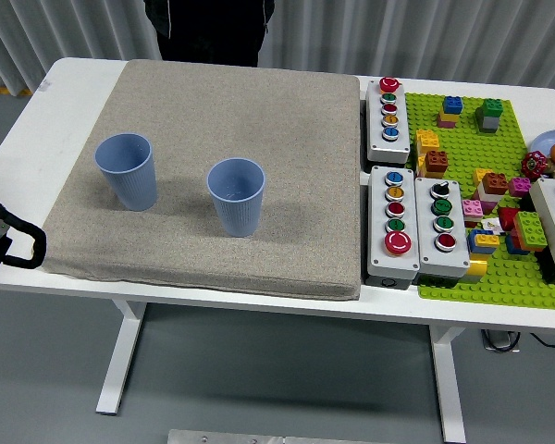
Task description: Pick cup pour cup place
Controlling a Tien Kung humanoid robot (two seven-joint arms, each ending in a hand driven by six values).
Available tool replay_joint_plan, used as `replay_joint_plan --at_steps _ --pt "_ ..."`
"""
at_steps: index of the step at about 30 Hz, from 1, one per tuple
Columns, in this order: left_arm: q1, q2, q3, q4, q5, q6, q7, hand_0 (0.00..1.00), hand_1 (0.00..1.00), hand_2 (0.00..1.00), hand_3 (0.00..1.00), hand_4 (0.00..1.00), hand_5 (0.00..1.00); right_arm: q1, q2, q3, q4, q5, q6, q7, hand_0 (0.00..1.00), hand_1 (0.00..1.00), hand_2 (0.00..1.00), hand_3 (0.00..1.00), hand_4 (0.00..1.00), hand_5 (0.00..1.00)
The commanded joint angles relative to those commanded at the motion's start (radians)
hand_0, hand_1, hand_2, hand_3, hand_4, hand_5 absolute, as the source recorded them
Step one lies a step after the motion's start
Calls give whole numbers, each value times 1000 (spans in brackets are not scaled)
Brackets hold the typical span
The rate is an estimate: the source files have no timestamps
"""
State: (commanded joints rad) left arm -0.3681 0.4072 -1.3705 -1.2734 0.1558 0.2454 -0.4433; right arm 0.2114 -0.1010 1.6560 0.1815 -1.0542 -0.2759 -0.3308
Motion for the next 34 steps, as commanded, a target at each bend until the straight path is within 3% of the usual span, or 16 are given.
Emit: replay_joint_plan --at_steps 25,34 --pt "19 -16 -10 -2 6 5 -5 866 853 948 939 617 998 -8 0 -7 1 3 -6 1 701 629 555 565 2 16" --pt "17 -9 -1 -12 13 8 -3 866 852 947 939 617 998 -12 -1 -5 2 3 -2 3 701 629 555 565 2 21"
